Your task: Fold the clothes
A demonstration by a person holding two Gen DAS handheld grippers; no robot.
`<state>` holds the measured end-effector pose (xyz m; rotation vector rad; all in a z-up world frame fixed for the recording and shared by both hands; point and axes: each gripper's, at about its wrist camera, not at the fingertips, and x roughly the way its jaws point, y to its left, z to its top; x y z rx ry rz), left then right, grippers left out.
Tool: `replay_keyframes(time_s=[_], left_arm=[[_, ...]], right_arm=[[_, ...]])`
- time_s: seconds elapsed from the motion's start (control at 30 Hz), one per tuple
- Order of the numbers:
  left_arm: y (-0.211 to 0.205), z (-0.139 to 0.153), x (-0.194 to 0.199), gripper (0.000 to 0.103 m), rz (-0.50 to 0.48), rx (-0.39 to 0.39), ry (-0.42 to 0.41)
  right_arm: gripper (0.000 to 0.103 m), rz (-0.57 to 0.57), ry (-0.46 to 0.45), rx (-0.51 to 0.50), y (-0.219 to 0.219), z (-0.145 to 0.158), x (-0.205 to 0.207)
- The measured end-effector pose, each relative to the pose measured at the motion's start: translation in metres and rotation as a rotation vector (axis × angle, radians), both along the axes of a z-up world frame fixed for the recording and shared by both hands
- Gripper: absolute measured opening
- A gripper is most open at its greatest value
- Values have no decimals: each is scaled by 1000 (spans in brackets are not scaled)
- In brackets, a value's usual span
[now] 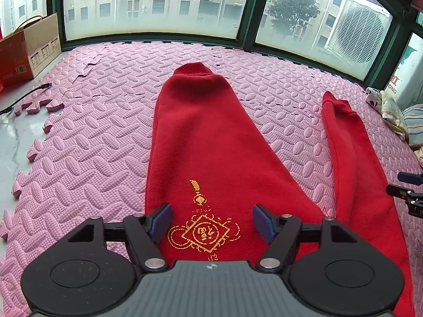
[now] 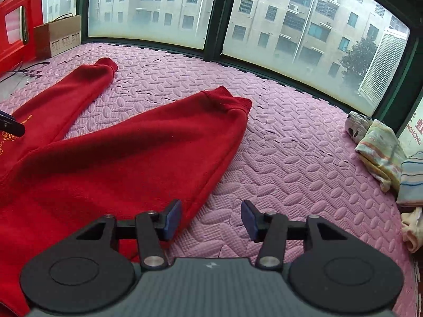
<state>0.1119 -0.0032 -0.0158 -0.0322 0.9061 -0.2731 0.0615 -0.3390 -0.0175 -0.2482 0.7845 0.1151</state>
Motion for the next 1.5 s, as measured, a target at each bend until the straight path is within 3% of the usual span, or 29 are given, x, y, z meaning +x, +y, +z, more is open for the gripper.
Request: replay_keyframes(time_s=[0.13,0.27,0.5,0.7,0.8,0.9,1.0,1.1,1.17,1.27,1.5], left_arm=[[-1,0,-1,72,5,7,-4],[0,3,-2,72,15,4,-3],[-8,28,-17,72,-13,-39,-51],[-35,46,-31,69,-108,-97,-87],[-52,45,-33,56,-161,-118,-83],[-68,40,-27,28,-205,-145,-61],[-85,35,-16,21,-224,-149,-58],[-98,30,-8,22,-260,-154,-48],[-106,24,-1,22,-252,-136,-36],[-111,17,8,22,-234,-168,-3],[-126,10,2,22,-297,-184,9]], right_arm=[[48,54,-2,71,15,10,-14],[46,126,7,73,35,3,-24],[37,112,20,110,45,-8,-14],[35,95,31,67,42,-10,-20],[35,76,37,62,32,-9,-26],[36,61,47,69,27,-8,-27],[37,52,46,73,27,-6,-25],[37,45,37,90,25,-3,-23],[37,36,29,120,23,2,-16],[37,33,10,145,21,11,-4],[39,64,-32,236,34,25,58]])
